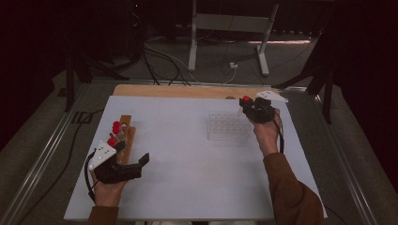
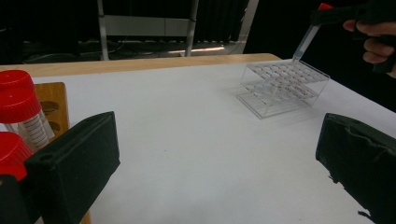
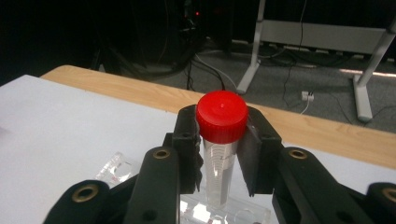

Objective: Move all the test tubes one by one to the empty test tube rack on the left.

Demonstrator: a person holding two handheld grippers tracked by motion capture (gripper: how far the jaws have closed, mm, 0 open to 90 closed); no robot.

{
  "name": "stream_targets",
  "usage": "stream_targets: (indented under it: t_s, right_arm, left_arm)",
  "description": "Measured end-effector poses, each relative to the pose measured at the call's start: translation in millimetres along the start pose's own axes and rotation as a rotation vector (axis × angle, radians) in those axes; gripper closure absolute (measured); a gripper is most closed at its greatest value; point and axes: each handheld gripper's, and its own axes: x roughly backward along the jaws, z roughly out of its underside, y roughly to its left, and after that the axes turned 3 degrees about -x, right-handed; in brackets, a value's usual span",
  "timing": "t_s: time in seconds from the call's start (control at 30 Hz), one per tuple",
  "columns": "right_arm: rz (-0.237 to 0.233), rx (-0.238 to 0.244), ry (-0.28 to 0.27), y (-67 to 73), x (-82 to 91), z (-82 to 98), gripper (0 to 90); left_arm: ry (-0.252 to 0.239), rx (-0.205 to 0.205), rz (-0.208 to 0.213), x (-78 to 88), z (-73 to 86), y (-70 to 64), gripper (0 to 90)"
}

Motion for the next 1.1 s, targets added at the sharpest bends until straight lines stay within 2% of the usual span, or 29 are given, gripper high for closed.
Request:
stream_targets:
  t_s: [0.13, 0.37, 0.57, 0.7, 0.83, 1.1]
  right_arm:
    - [-0.014, 0.008, -0.014, 1.5, 5.9, -3.5, 70.1]
    - [-0.068, 0.005, -0.018, 8.2, 14.9, -5.7, 70.1]
    - [-0.134, 0.008, -0.005, 19.4, 20.8, -4.0, 70.1]
    - [-0.182, 0.015, 0.007, 29.4, 25.0, 0.0, 70.1]
    - [-0.244, 0.000, 0.023, 40.7, 28.4, 5.4, 70.0]
    - [-0.328, 0.054, 0.046, 72.2, 35.5, 13.2, 70.0]
  left_arm:
    - [0.004, -0.006, 0.001, -0.9, -0.1, -1.0, 0.6]
    - [0.000, -0.017, -0.004, -1.3, -0.6, -3.1, 0.6]
    - [-0.008, -0.026, -0.013, -2.2, -0.5, -6.1, 0.6]
    - [-0.012, -0.031, -0.009, -3.7, -1.6, -9.8, 0.6]
    - [-0.021, -0.049, -0.005, -5.7, -4.6, -16.9, 0.6]
    - [-0.031, -0.078, 0.004, -14.7, -6.2, -30.1, 0.6]
